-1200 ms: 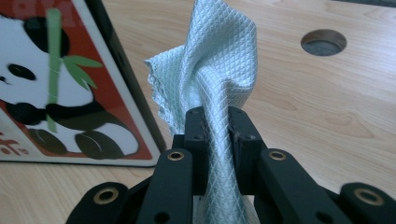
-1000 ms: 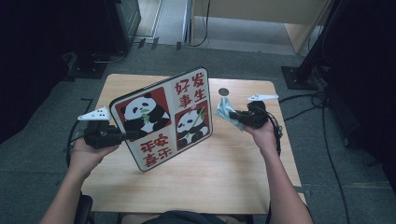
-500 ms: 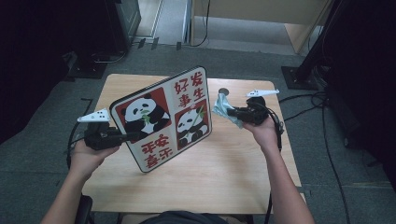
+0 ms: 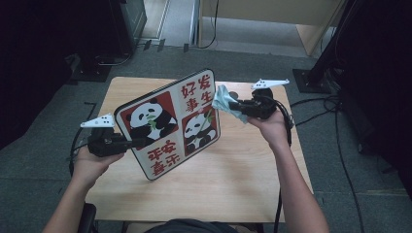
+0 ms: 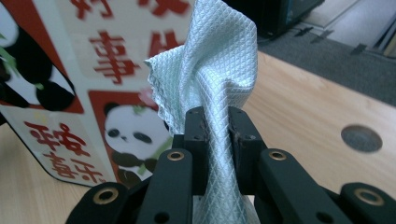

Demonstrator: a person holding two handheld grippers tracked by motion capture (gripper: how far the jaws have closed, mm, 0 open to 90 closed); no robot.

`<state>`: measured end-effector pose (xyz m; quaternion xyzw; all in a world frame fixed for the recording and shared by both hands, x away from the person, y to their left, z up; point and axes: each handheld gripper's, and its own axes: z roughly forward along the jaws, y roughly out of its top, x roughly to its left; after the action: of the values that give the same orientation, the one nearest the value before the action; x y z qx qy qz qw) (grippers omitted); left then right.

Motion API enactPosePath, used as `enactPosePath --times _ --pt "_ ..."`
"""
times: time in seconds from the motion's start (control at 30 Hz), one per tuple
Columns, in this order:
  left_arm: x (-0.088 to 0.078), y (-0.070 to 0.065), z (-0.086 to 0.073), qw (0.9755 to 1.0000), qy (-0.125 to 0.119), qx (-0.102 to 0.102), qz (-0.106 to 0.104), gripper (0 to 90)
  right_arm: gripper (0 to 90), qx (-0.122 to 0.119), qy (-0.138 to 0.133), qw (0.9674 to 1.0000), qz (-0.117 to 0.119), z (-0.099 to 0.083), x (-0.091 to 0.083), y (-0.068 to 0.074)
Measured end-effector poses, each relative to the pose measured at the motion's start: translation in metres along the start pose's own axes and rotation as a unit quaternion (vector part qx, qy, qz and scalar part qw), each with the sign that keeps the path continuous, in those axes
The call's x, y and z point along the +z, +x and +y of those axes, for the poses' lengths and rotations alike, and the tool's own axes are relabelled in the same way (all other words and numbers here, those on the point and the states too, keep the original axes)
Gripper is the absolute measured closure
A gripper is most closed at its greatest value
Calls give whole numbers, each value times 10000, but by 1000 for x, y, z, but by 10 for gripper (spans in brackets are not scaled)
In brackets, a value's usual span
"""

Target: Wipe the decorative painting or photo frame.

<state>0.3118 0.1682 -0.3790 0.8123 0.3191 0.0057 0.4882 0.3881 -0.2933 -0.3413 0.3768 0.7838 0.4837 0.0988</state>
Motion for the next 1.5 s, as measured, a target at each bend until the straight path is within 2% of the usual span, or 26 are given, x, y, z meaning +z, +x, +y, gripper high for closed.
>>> enactPosePath --times 0.17,0.37,0.53,0.7,0.97,1.2,1.33,1.5 --pt "0 1 0 10000 -13 7 4 809 804 -251 -111 9996 76 23 -4 11" --pt "0 0 0 10000 10 25 19 809 804 -432 -398 9981 173 56 -7 27" --pt "0 0 0 10000 38 52 0 809 804 -534 -395 9976 207 69 2 32" --pt "0 0 0 9999 69 96 1 809 799 -679 -276 9972 131 69 16 34" --pt "0 -1 1 9998 108 158 16 809 776 -744 -359 9966 -33 62 28 35" --pt "0 -1 2 9998 120 176 24 808 771 -699 -369 9968 -123 58 34 35" --pt "0 -1 2 9998 121 170 21 808 796 -703 -373 9967 -130 57 37 35" --pt "0 0 2 9998 102 151 10 807 799 -790 -357 9960 -201 54 37 33"
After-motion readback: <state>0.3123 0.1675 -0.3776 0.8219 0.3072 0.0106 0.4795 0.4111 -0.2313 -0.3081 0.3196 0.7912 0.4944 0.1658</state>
